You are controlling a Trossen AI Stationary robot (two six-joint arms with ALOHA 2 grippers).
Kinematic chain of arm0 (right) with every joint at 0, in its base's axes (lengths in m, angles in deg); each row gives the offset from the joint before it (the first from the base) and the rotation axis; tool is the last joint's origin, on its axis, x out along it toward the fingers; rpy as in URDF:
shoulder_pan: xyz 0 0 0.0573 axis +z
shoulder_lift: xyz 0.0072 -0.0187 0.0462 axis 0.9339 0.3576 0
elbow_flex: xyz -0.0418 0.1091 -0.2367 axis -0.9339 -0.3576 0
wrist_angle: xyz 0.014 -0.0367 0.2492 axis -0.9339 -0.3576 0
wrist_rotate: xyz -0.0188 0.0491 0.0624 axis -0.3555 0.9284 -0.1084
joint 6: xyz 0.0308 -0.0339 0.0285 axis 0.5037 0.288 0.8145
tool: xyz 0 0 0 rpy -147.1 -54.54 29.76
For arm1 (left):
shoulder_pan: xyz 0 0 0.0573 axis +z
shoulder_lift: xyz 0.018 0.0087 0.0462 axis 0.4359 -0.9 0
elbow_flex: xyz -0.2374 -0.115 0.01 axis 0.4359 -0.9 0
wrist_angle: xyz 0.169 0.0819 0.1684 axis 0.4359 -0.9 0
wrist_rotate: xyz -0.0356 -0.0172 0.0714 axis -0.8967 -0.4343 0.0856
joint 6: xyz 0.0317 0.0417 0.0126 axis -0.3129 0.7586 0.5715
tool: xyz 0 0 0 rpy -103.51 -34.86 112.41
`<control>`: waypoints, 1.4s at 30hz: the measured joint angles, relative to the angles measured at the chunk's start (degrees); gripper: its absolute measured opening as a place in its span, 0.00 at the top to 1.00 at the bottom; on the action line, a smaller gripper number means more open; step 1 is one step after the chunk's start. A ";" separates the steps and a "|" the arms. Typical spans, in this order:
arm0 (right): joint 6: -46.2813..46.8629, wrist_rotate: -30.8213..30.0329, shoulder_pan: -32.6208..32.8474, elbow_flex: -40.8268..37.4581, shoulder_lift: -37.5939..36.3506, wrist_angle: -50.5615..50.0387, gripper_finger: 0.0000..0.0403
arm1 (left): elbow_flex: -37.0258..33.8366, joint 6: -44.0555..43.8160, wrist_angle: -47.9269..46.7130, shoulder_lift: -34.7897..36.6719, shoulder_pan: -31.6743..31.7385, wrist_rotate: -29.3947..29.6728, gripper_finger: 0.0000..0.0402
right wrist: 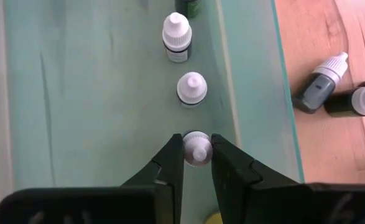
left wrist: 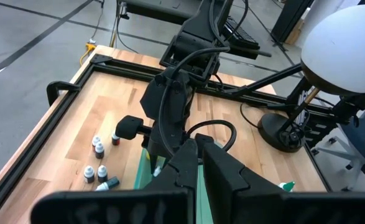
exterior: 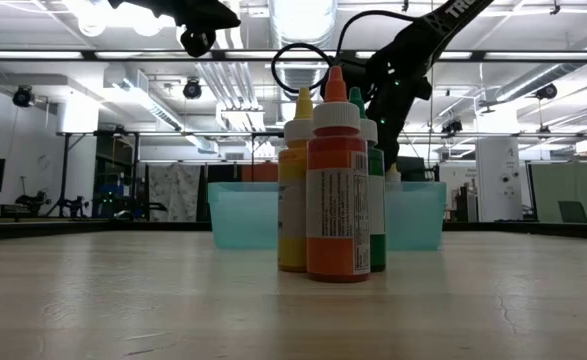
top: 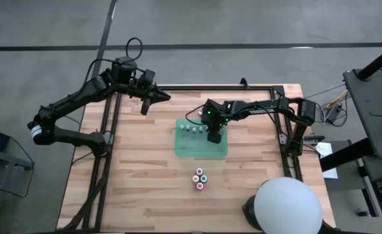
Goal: Pick & Place food coloring
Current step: Put the black small food coloring bottle into the green container, then put the small black food coloring bottle into the green container
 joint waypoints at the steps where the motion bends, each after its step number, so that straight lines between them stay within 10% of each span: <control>1: 0.01 0.00 0.00 0.00 0.00 0.00 0.86 | 0.00 -0.01 0.00 0.00 0.00 0.00 1.00; 42: 0.42 -0.02 -0.02 0.00 0.02 -0.02 0.68 | 0.00 -0.13 0.01 0.00 -0.01 0.00 1.00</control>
